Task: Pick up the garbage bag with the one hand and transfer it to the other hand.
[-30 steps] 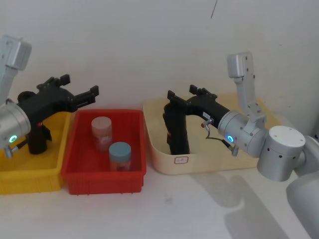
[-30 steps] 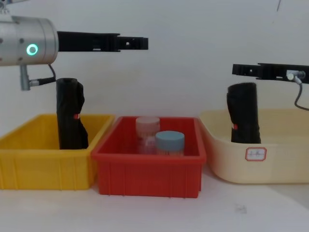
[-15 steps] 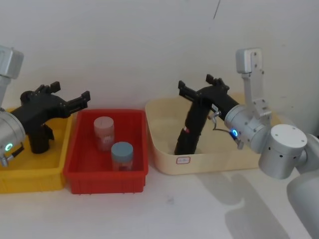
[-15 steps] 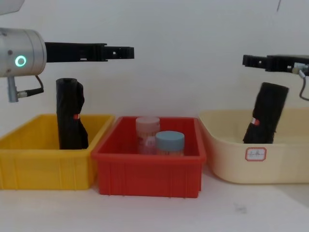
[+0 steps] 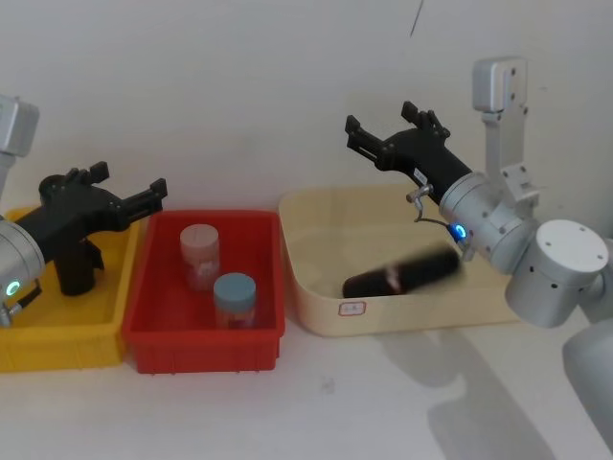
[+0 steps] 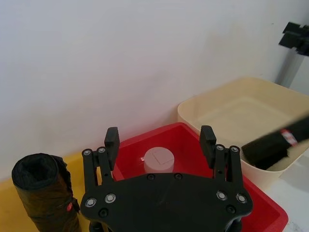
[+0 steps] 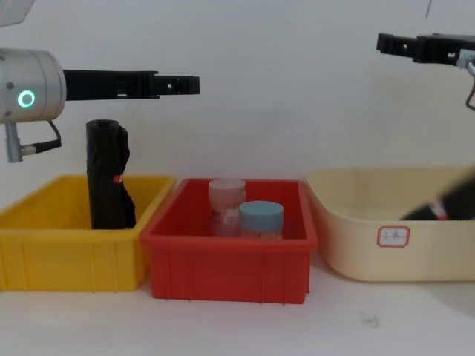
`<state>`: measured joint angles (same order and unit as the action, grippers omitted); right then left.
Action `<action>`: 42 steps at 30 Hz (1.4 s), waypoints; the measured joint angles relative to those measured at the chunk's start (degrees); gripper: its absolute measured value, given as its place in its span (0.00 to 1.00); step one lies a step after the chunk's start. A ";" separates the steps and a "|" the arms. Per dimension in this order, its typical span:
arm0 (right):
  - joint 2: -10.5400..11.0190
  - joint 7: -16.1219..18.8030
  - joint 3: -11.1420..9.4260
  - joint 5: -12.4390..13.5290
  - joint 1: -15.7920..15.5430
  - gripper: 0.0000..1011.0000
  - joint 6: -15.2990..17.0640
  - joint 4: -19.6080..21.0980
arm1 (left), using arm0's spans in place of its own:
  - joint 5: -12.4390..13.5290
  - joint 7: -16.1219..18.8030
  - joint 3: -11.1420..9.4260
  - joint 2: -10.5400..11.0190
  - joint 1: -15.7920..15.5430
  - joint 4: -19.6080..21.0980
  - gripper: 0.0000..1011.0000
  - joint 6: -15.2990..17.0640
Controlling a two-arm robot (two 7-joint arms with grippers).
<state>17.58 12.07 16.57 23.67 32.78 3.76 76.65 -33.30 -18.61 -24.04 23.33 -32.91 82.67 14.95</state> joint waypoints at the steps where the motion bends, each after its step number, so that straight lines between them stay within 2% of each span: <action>1: 0.11 0.38 -0.03 0.16 -0.14 0.99 0.02 0.36 | 0.00 0.03 0.01 0.00 0.03 0.02 0.99 0.00; 14: 2.81 6.62 0.76 2.57 -3.03 0.99 2.51 6.26 | -0.02 0.34 0.15 0.07 0.31 0.17 0.99 0.00; 21: 4.90 10.92 2.56 3.96 -4.81 0.99 4.97 9.30 | -0.02 0.39 0.19 0.09 0.36 0.21 0.99 0.00; 26: 5.95 13.45 4.24 4.37 -5.37 0.99 6.40 10.67 | -0.02 0.43 0.22 0.09 0.39 0.24 0.99 0.00; 31: 6.77 16.03 6.91 3.96 -5.12 0.99 7.51 11.22 | -0.02 0.47 0.23 0.09 0.41 0.24 0.99 0.00; 42: 6.59 20.60 13.23 0.11 -1.09 0.99 7.40 9.14 | -0.02 0.48 0.23 0.09 0.43 0.24 0.99 0.00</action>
<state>24.18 32.67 29.80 23.78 31.69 11.15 85.79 -33.31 -18.13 -23.81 23.42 -32.48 82.91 14.95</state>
